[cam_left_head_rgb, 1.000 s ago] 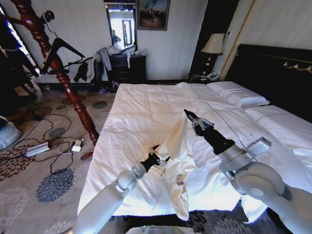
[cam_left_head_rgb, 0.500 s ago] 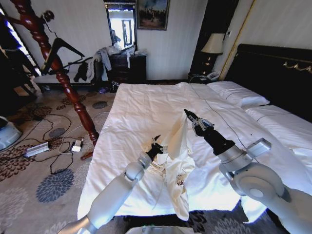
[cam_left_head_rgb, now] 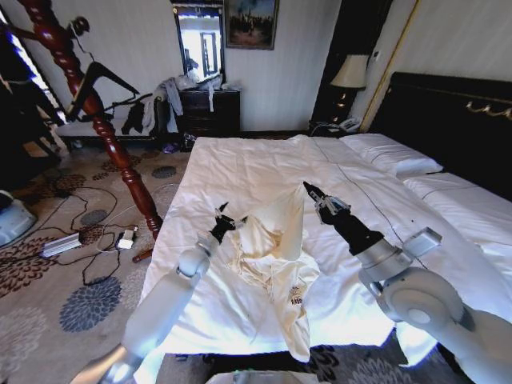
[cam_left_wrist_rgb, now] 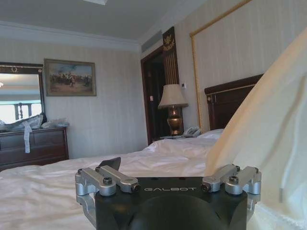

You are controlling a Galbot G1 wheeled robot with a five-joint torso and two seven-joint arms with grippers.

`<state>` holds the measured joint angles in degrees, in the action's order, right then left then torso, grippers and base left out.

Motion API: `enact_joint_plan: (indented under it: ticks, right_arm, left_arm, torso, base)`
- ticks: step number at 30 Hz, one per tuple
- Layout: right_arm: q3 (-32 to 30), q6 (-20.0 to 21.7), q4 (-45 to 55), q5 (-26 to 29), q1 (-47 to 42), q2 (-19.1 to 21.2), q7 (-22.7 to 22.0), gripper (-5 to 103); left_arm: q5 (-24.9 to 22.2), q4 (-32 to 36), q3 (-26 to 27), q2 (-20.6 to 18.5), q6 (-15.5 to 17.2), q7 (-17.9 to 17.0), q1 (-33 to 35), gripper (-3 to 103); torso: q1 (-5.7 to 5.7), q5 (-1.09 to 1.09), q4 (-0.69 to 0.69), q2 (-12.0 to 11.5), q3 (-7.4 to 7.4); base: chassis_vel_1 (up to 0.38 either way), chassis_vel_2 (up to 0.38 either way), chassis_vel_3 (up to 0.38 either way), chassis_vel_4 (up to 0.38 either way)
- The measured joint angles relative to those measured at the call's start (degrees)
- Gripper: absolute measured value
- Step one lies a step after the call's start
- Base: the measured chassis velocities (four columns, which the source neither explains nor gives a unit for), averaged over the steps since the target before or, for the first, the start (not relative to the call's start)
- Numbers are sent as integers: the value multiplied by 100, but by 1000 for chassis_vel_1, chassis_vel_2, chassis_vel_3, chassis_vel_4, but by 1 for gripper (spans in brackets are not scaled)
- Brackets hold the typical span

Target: Pick up the clothes from the bed and hang them on the clothes hanger.

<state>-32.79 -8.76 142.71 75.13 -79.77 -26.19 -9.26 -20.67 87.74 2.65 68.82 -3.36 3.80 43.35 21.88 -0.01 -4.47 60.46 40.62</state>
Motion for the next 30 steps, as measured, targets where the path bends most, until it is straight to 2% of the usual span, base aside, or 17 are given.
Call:
enact_joint_plan:
  ticks: [4, 6, 9, 11, 14, 16, 19, 22, 27, 30]
  right_arm:
    - [48, 155, 53, 121, -58, 44, -89, 0]
    - [85, 477, 60, 235, -85, 47, -316, 0]
    - [96, 693, 61, 337, -99, 47, -501, 0]
    - [95, 1145, 61, 618, -111, 45, -901, 0]
    - [97, 1368, 61, 880, -101, 14, -1199, 0]
    - [105, 1477, 61, 1114, -74, -26, -1336, 0]
    - [105, 1510, 61, 1213, -60, -37, -1358, 0]
    - [62, 1673, 60, 1688, -11, -30, -1434, 0]
    - [-27, 1857, 59, 1894, 13, 65, -1405, 0]
    - [-37, 1874, 58, 1687, -6, 112, -1223, 0]
  left_arm:
    - [-151, -173, -79, 97, -16, 72, -162, 100]
    - [-453, -153, -147, 126, 0, 186, -173, 100]
    - [-627, -20, -167, 103, 47, 264, -62, 100]
    - [-746, 155, -138, 25, 76, 360, 171, 100]
    - [-727, 245, -93, -30, 82, 378, 380, 100]
    - [-536, 308, -34, -59, 132, 278, 578, 100]
    - [-459, 330, -2, -58, 160, 177, 666, 100]
    - [-403, 393, 129, 75, 246, -180, 833, 100]
    - [-434, 574, 144, 46, 273, -206, 733, 100]
    - [-443, 693, 122, -70, 260, -148, 716, 100]
  torso:
    - [0, 0, 0, 0, 0]
    - [0, 0, -1, 0, 0]
    - [0, 1, 0, 0, 0]
    - [-1, 1, 2, 0, 0]
    - [0, 1, 2, -1, 0]
    - [0, 1, 2, 0, 0]
    - [0, 1, 1, 0, 0]
    - [0, 0, 1, 0, 0]
    - [0, 0, 0, 0, 0]
    - [0, 1, 0, 0, 0]
  base:
    - [0, 0, 0, 0]
    - [0, 0, 0, 0]
    - [0, 0, 0, 0]
    - [0, 0, 0, 0]
    - [0, 0, 0, 0]
    - [0, 0, 0, 0]
    - [0, 0, 0, 0]
    - [0, 0, 0, 0]
    - [0, 0, 0, 0]
    - [0, 0, 0, 0]
